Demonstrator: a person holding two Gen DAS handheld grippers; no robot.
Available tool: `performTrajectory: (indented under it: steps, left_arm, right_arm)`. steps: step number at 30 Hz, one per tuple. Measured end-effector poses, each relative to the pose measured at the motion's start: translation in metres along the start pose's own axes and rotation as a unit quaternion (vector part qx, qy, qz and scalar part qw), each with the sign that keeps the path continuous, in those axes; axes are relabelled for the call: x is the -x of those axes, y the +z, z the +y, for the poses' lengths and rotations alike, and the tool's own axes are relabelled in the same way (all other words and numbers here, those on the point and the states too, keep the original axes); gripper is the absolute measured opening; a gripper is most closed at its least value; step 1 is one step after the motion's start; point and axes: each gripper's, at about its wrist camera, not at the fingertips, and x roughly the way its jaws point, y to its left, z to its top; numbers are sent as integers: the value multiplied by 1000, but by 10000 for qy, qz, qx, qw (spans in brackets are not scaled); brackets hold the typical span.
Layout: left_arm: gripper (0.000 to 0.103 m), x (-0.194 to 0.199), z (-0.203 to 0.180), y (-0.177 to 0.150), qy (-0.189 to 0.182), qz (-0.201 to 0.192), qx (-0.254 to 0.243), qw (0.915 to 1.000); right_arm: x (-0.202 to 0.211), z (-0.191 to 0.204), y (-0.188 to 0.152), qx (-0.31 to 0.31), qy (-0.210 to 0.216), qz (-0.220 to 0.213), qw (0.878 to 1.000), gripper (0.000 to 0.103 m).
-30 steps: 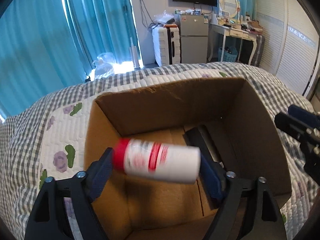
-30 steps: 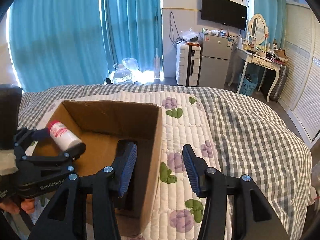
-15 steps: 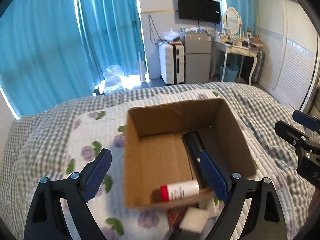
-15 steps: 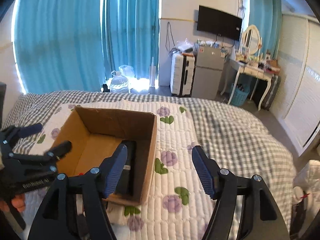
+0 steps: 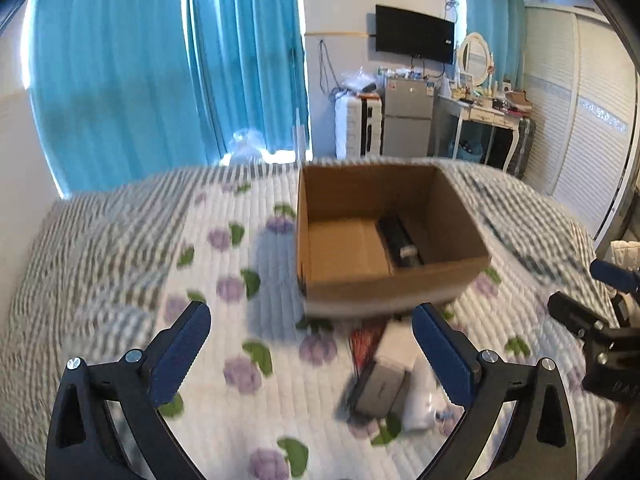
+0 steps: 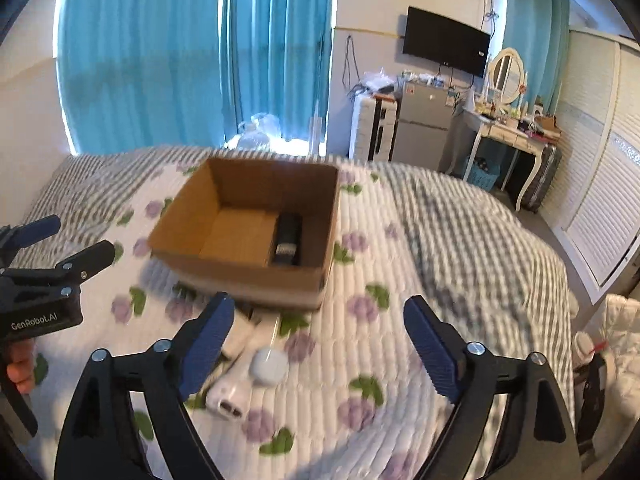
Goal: Organize rigid objects
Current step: 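Grasp the white plug device with the right tool while the left tool grasps the grey power bank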
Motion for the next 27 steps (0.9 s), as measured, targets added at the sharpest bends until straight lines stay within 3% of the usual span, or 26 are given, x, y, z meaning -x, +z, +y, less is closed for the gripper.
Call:
performTrajectory:
  steps: [7,11,18,20,24,26,27]
  left_arm:
    - [103,-27,11,-67,279,331,73,9990]
    - [103,-47,17,-91,230,666,93,9975]
    - [103,-62,23,-101,92,865,211,9960]
    - [103,-64,22,-103,85,910,199,9956]
    - [103,-63,19,-104,105,917,135,9956]
    - [103,-63,19,-104,139,912,139,9956]
    - [103,-64,19,-104,159,917,147,9956]
  right_arm:
    - [-45,27,-53,-51,49,653,9978,89]
    - [-77,45,-80,-119,246,1122,9933,89]
    - [-123,63,-108,-213,481,1654,9848,89]
    - [-133,65,-111,-355,718,1724,9818,89]
    - [-141,75,-113,-284,733,1713,9821,88]
    - [-144,77,-115,-305,781,1755,9809,82]
    - [-145,76,-116,-407,905,1778,9791,75]
